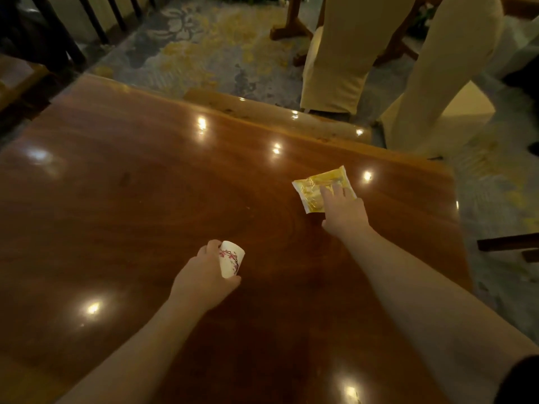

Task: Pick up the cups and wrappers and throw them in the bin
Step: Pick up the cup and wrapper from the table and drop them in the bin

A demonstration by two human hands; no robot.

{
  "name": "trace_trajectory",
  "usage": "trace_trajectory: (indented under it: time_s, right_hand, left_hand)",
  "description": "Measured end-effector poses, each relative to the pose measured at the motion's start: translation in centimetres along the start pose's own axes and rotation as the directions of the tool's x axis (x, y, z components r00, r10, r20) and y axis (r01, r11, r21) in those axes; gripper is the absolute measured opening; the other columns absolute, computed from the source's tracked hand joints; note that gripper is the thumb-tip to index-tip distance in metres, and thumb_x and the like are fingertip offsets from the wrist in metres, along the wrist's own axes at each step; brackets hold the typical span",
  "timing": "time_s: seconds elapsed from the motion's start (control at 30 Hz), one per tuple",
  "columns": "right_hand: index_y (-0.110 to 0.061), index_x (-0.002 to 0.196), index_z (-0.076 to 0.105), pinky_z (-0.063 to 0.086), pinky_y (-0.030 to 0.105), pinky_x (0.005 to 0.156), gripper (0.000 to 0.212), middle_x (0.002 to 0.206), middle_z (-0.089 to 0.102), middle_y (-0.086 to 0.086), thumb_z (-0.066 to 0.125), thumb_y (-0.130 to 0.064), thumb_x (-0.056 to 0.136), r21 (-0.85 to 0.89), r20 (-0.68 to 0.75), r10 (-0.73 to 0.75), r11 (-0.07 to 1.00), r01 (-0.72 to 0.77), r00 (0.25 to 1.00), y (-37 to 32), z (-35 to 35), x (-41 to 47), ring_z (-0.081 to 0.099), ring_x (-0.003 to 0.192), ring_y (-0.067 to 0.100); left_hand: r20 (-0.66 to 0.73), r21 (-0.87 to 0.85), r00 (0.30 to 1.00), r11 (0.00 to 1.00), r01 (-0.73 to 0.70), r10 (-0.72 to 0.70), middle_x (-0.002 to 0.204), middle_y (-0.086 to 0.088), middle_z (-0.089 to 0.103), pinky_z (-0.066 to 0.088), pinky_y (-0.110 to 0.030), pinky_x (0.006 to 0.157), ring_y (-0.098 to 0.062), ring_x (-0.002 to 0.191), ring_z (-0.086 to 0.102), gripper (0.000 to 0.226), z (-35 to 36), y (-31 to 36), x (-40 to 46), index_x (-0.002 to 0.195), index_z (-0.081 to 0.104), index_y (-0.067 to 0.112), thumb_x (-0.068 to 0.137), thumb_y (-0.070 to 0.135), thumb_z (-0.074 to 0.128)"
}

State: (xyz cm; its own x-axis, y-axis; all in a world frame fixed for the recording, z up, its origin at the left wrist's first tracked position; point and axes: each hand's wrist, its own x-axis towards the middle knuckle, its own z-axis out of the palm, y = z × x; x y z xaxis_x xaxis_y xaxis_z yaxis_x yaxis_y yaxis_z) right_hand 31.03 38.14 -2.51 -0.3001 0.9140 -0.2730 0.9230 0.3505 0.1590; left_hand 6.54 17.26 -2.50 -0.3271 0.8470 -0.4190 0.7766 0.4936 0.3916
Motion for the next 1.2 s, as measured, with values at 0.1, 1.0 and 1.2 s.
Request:
trace_trajectory:
  time_s: [0.1,1.0,1.2]
  right_hand:
    - [-0.019,0.154,0.02,0.046,0.056,0.103,0.088,0.159,0.025,0.014,0.071,-0.034,0.085,0.006,0.006,0.015,1.0,-0.015,1.0,0.3,1.4,1.6,0.029,0.143,0.038]
    - [-0.018,0.108,0.066,0.05,0.031,0.061,0.017,0.098,0.069,0.003,0.054,-0.019,0.096,0.067,-0.277,-0.206,0.97,0.233,0.938,-6.8,-0.4,-23.9,0.059,0.077,0.019]
    - [-0.016,0.109,0.069,0.046,0.033,0.063,0.021,0.1,0.069,0.006,0.059,-0.017,0.091,0.075,-0.316,-0.127,0.985,0.158,0.94,-10.3,-1.0,-37.6,0.061,0.084,0.024]
  left_hand:
    - [0.001,0.013,1.0,1.0,-0.016,0.016,0.135,0.002,0.051,0.055,-0.038,0.081,-0.02,0.105,0.059,0.09,0.1,0.4,0.6,0.142,0.029,0.027,0.07,0.057,0.074]
    - [-0.118,-0.027,0.973,0.979,-0.204,0.2,0.12,0.0,0.058,0.053,-0.04,0.077,-0.018,0.099,0.052,0.087,-5.4,-6.4,-11.1,0.136,0.041,0.028,0.063,0.061,0.076]
    - [-0.032,-0.059,0.953,0.951,-0.302,0.301,0.124,-0.007,0.061,0.058,-0.047,0.081,-0.025,0.103,0.059,0.09,-5.2,-11.3,-19.4,0.141,0.038,0.024,0.068,0.06,0.077]
